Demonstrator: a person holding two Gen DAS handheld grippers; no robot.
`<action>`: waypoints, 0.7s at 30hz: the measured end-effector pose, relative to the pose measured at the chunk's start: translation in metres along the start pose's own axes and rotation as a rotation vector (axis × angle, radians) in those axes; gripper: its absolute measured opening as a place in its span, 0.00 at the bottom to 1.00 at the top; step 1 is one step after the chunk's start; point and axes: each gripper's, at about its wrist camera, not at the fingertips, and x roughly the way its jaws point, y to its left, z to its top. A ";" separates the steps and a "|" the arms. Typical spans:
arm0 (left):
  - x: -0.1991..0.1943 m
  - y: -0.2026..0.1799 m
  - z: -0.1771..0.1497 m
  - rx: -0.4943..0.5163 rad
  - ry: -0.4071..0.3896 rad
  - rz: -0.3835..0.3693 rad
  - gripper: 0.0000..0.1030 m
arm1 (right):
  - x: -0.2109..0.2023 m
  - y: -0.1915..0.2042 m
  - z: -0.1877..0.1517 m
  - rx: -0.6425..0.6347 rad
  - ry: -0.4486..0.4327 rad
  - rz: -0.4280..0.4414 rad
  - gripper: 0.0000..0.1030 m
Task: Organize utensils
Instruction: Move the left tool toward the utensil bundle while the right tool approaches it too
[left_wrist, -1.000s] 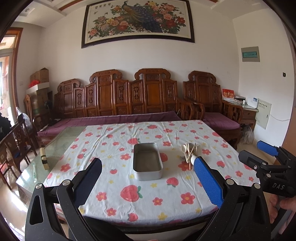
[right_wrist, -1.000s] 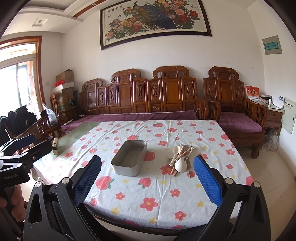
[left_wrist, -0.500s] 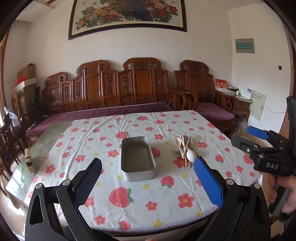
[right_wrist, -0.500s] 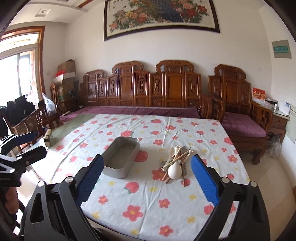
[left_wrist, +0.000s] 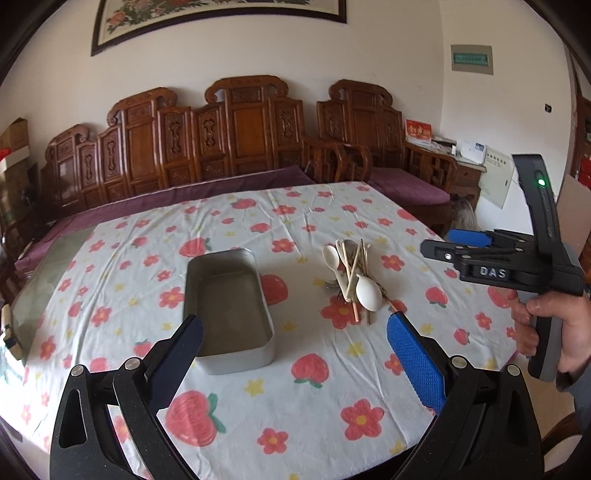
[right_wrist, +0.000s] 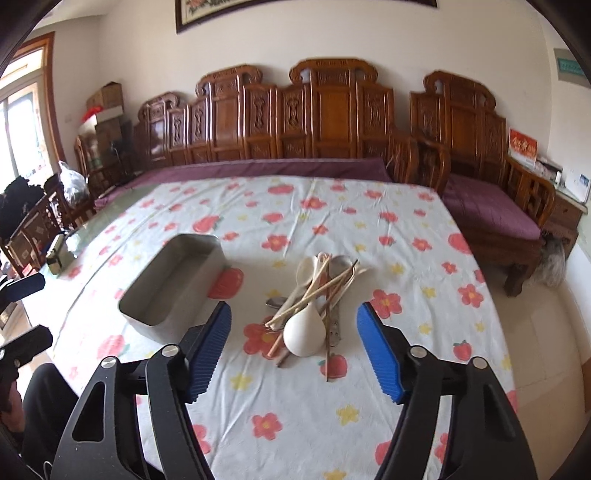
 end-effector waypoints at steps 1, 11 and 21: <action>0.005 -0.001 0.000 0.002 0.008 -0.010 0.93 | 0.008 -0.003 0.001 0.004 0.011 -0.001 0.67; 0.075 -0.021 0.006 0.064 0.112 -0.065 0.75 | 0.078 -0.038 0.004 0.088 0.111 0.027 0.51; 0.161 -0.037 0.009 0.054 0.246 -0.144 0.52 | 0.098 -0.054 -0.018 0.107 0.154 0.040 0.45</action>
